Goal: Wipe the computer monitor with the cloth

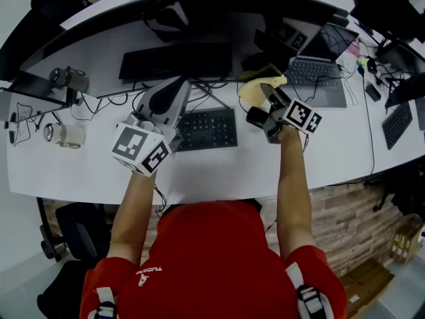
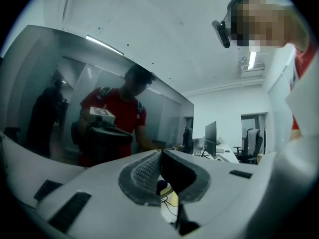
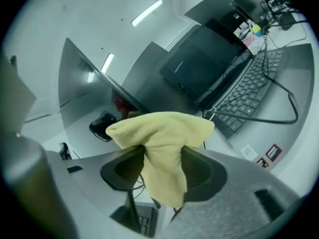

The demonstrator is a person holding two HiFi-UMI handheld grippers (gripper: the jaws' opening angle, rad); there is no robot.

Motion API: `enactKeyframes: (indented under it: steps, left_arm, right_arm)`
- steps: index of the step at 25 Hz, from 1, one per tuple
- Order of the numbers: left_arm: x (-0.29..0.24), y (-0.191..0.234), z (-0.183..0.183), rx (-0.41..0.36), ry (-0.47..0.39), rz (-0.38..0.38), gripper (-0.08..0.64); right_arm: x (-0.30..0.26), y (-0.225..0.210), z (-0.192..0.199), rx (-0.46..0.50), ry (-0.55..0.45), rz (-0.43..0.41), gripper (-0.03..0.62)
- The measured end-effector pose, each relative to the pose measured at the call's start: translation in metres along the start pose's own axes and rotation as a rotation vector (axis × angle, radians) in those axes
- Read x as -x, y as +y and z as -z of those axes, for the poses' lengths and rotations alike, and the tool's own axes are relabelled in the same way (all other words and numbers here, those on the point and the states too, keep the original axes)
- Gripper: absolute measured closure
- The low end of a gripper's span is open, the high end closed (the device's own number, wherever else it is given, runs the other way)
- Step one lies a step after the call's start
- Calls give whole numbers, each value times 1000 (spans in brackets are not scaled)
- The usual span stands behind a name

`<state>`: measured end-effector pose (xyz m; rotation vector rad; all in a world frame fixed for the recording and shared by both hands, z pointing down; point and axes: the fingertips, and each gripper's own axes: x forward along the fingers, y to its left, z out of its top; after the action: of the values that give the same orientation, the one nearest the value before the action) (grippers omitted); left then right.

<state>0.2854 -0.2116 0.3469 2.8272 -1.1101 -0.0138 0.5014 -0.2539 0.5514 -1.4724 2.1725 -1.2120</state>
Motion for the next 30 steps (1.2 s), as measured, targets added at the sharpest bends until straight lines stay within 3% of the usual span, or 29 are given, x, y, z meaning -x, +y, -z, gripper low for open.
enactKeyframes:
  steps: [12,17,30]
  left_arm:
    - [21,30,-5,24,-24,-2,549]
    - [31,44,-5,27,-27,-14,549]
    - [54,79,-3,43,-26,-53,549]
  right_arm:
    - [-22,27,30,-269,-136,-23,365]
    - [-37,41,42,-303,-151,-99,356]
    - [-63,68,69,-371,-149,-144,356]
